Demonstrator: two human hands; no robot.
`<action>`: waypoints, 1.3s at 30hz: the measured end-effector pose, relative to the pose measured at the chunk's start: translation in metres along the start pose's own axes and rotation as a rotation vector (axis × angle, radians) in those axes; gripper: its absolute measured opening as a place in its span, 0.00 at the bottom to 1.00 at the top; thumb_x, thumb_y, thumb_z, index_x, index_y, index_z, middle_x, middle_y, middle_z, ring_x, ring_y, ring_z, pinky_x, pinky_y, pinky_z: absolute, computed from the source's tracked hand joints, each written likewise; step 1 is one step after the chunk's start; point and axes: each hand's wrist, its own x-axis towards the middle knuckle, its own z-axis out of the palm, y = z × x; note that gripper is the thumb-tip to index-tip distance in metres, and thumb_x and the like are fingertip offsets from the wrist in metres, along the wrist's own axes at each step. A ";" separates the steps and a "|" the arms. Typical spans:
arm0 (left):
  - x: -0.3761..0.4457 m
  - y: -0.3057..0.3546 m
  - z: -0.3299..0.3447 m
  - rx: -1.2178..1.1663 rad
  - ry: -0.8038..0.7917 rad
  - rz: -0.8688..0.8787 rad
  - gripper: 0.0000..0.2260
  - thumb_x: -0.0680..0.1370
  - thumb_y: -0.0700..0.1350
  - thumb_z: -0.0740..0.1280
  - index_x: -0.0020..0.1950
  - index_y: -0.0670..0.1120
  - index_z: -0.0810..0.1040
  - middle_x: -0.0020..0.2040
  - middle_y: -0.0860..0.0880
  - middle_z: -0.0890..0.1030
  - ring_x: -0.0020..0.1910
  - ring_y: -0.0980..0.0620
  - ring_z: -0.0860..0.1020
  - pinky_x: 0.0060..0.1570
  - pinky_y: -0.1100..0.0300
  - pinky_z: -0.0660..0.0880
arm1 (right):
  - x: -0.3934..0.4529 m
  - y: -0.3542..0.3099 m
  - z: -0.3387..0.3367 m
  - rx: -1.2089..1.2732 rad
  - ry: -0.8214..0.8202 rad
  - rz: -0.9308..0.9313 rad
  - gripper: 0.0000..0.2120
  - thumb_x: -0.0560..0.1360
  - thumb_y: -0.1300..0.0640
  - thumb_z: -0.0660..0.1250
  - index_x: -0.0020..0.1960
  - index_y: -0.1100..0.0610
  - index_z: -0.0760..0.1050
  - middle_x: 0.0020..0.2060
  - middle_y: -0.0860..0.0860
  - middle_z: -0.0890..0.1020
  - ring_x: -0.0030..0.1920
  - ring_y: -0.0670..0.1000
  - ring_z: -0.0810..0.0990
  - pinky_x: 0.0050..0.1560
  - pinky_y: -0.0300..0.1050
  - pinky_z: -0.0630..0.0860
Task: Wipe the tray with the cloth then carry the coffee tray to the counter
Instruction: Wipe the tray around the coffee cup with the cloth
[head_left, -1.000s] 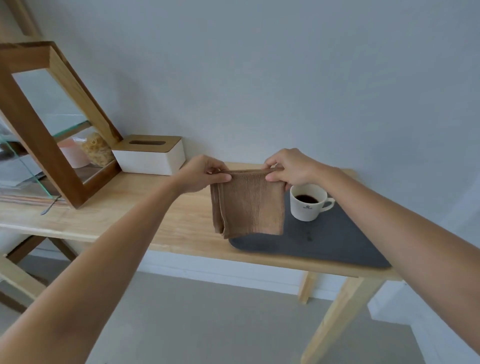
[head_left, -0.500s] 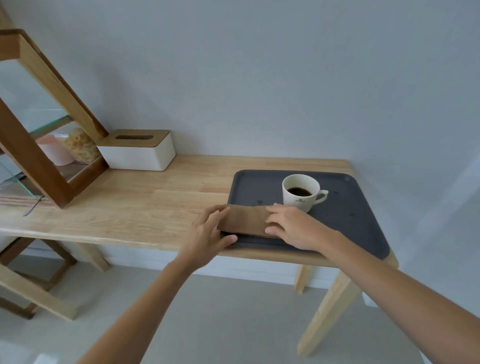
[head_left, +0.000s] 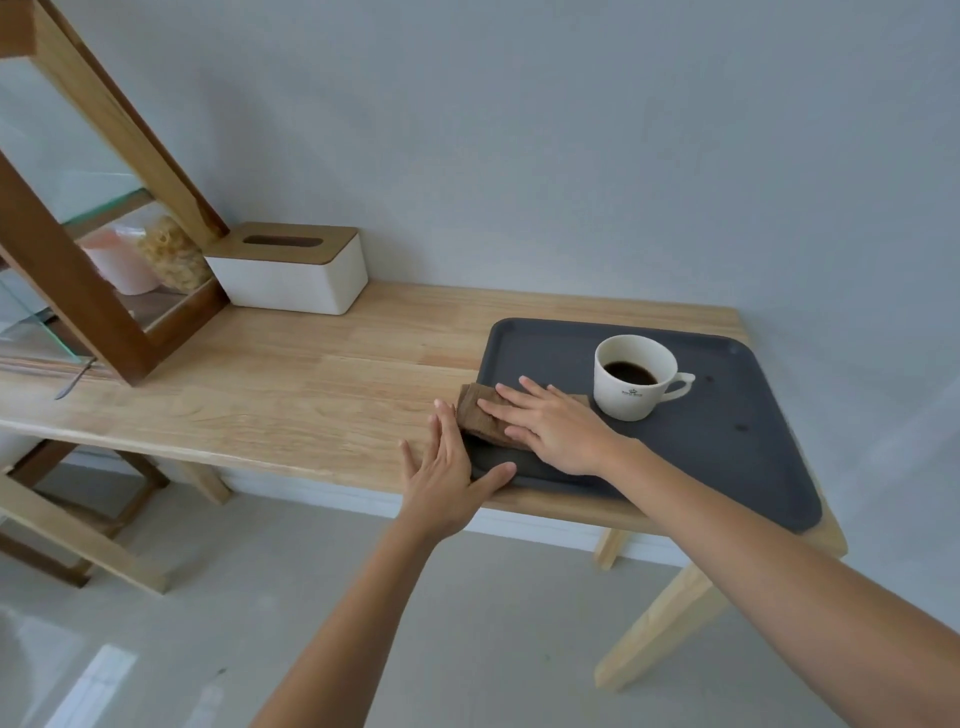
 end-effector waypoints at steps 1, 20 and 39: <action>0.001 0.001 0.000 0.008 -0.021 -0.002 0.47 0.76 0.67 0.56 0.73 0.44 0.26 0.78 0.49 0.34 0.77 0.53 0.35 0.71 0.43 0.32 | 0.005 0.002 0.001 -0.009 0.003 0.018 0.23 0.83 0.48 0.49 0.76 0.40 0.50 0.78 0.46 0.53 0.78 0.53 0.47 0.76 0.55 0.50; 0.004 -0.002 -0.002 0.143 -0.095 0.026 0.40 0.76 0.68 0.49 0.76 0.48 0.32 0.78 0.52 0.34 0.75 0.52 0.31 0.72 0.43 0.31 | 0.112 0.047 -0.004 -0.044 0.082 0.396 0.25 0.82 0.54 0.48 0.77 0.59 0.48 0.79 0.53 0.49 0.78 0.56 0.48 0.76 0.58 0.52; -0.001 -0.003 0.000 0.227 -0.034 0.043 0.49 0.68 0.76 0.46 0.78 0.48 0.35 0.80 0.53 0.40 0.77 0.52 0.36 0.74 0.41 0.39 | -0.027 -0.010 0.011 0.072 0.090 0.174 0.27 0.82 0.59 0.50 0.76 0.39 0.49 0.79 0.49 0.51 0.78 0.52 0.50 0.76 0.50 0.51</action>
